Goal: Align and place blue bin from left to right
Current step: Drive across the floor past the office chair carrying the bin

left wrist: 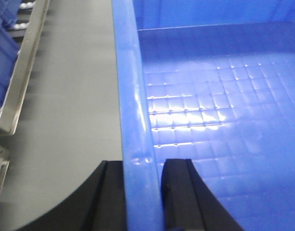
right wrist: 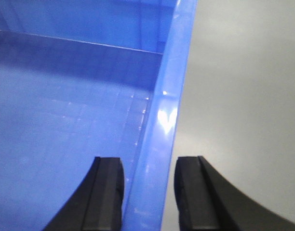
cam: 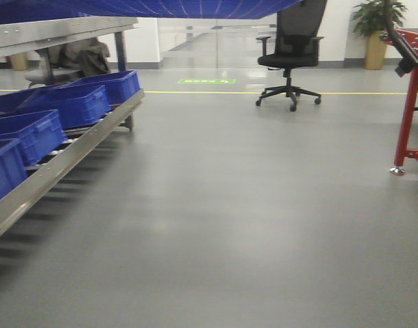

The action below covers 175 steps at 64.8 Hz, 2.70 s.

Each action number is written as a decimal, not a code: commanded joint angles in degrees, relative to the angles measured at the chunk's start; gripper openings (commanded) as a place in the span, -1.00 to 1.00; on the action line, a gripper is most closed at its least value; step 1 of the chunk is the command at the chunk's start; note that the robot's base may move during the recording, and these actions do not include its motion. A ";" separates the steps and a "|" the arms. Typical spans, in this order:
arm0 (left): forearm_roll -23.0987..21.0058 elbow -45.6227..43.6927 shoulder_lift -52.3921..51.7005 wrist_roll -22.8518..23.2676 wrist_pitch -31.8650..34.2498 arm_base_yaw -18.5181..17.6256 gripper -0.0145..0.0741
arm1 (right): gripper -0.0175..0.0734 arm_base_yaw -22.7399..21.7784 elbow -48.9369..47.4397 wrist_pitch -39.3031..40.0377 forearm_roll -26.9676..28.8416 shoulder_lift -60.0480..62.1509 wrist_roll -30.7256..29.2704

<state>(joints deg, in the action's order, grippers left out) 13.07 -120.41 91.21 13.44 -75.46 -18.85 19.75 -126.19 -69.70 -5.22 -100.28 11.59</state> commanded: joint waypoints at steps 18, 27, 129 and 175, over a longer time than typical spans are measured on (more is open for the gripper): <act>-3.32 -1.46 -1.64 -0.63 5.50 -0.88 -0.70 | -0.79 0.32 -0.70 5.91 -0.52 0.44 1.43; -3.32 -1.46 -1.64 -0.63 5.50 -0.88 -0.70 | -0.79 0.32 -0.70 5.91 -0.52 0.44 1.43; -3.32 -1.46 -1.64 -0.63 5.50 -0.88 -0.70 | -0.79 0.32 -0.70 5.91 -0.52 0.44 1.43; -3.32 -1.46 -1.64 -0.63 5.50 -0.88 -0.70 | -0.79 0.32 -0.70 5.91 -0.52 0.44 1.43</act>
<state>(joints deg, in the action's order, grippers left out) 13.17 -120.41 91.21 13.44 -75.46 -18.85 19.75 -126.19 -69.70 -5.22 -100.28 11.59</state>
